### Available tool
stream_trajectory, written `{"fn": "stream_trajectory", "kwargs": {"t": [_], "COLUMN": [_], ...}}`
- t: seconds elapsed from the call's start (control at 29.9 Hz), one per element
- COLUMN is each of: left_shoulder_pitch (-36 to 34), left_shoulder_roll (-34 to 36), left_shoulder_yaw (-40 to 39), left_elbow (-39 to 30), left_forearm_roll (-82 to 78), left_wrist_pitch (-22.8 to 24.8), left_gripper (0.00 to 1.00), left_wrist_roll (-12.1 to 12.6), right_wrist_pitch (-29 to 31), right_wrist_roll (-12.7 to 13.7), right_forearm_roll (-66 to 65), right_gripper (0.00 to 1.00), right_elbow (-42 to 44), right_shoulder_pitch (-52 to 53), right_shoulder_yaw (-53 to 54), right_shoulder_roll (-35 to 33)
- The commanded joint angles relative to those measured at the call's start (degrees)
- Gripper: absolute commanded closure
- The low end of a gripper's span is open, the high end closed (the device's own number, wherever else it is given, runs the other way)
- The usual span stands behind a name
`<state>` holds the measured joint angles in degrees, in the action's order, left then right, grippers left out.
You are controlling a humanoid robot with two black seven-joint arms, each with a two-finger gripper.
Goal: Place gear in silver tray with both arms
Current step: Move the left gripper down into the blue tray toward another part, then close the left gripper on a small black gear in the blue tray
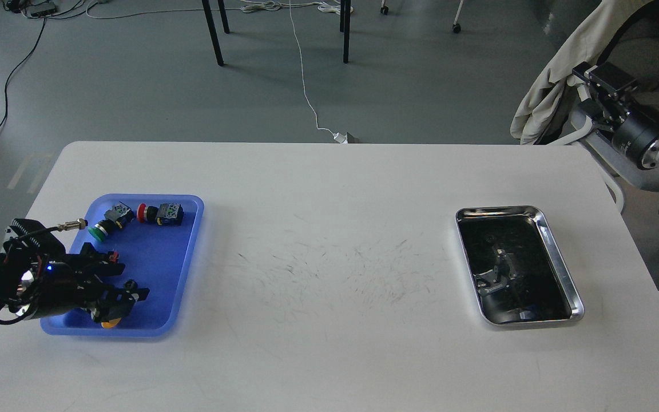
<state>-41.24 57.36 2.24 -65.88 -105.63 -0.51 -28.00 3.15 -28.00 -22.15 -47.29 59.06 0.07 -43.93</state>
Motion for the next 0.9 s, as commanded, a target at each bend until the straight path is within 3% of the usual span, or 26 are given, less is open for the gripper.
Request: {"fn": "stream_trajectory", "kwargs": {"t": [0.0, 0.53, 0.6, 0.67, 0.87], "left_shoulder_pitch": [0.03, 0.11, 0.11, 0.29, 0.73], "left_shoulder_roll": [-0.32, -2.69, -2.78, -2.69, -2.69], "left_shoulder_yaw": [0.05, 0.14, 0.14, 0.14, 0.14], "left_elbow": [0.22, 3.56, 3.74, 3.74, 3.74], "left_forearm_roll": [-0.36, -0.45, -0.45, -0.63, -1.33], "left_wrist_pitch": [-0.11, -0.20, -0.20, -0.20, -0.20], "left_gripper": [0.40, 0.43, 0.44, 0.52, 0.54], "left_wrist_roll": [0.00, 0.00, 0.00, 0.00, 0.00], "right_wrist_pitch": [0.01, 0.01, 0.01, 0.01, 0.01], "right_wrist_roll": [0.00, 0.00, 0.00, 0.00, 0.00], "right_forearm_roll": [0.00, 0.00, 0.00, -0.09, -0.09], "right_gripper": [0.16, 0.16, 0.16, 0.16, 0.16], "right_elbow": [-0.09, -0.09, -0.09, 0.09, 0.09], "right_shoulder_pitch": [0.00, -0.35, -0.35, -0.43, -0.43], "right_shoulder_yaw": [0.01, 0.01, 0.01, -0.16, 0.01], "right_shoulder_roll": [-0.01, -0.10, -0.19, -0.19, -0.19]}}
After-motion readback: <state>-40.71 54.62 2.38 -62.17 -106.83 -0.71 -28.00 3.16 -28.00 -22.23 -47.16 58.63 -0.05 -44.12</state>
